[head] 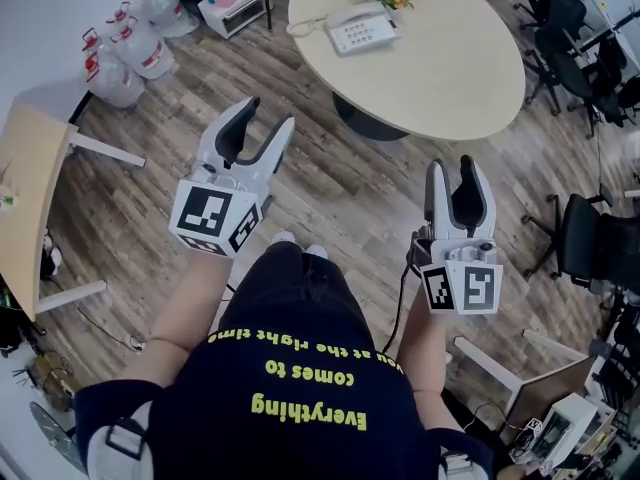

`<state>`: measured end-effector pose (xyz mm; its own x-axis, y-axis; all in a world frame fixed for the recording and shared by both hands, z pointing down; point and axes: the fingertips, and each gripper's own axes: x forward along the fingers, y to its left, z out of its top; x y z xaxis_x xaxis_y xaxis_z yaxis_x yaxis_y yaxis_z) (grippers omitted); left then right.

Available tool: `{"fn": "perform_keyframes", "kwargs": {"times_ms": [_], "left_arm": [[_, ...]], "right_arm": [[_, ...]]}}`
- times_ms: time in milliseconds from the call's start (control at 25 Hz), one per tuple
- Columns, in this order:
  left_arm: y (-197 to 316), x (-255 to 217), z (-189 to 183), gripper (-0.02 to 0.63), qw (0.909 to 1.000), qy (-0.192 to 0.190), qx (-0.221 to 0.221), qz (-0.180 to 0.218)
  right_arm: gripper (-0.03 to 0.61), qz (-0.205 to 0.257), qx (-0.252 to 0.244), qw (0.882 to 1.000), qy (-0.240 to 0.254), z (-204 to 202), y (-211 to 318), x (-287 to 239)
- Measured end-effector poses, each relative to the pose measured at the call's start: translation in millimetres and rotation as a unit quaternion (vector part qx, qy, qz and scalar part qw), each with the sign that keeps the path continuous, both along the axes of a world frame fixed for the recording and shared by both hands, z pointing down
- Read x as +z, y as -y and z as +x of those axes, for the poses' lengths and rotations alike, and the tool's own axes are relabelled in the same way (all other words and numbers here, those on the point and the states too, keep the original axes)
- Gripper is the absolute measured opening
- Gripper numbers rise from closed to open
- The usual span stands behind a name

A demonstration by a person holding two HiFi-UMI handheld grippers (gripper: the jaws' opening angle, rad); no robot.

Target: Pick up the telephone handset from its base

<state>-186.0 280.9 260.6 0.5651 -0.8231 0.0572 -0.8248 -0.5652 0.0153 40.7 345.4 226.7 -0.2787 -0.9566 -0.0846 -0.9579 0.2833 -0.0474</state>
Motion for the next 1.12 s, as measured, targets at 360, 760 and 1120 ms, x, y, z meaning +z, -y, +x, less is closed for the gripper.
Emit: {"fn": "perform_keyframes", "kwargs": {"times_ms": [360, 760, 1120], "left_arm": [[26, 4, 19, 0.345, 1.0, 0.004, -0.004, 0.002], [116, 3, 40, 0.353, 0.9998, -0.004, 0.019, 0.006], [204, 2, 38, 0.353, 0.9991, -0.01, 0.04, 0.006]], "right_arm": [[0.267, -0.02, -0.005, 1.0, 0.012, 16, 19, 13], [0.272, -0.023, 0.005, 1.0, 0.009, 28, 103, 10], [0.272, -0.023, 0.012, 1.0, 0.006, 16, 190, 6]]}}
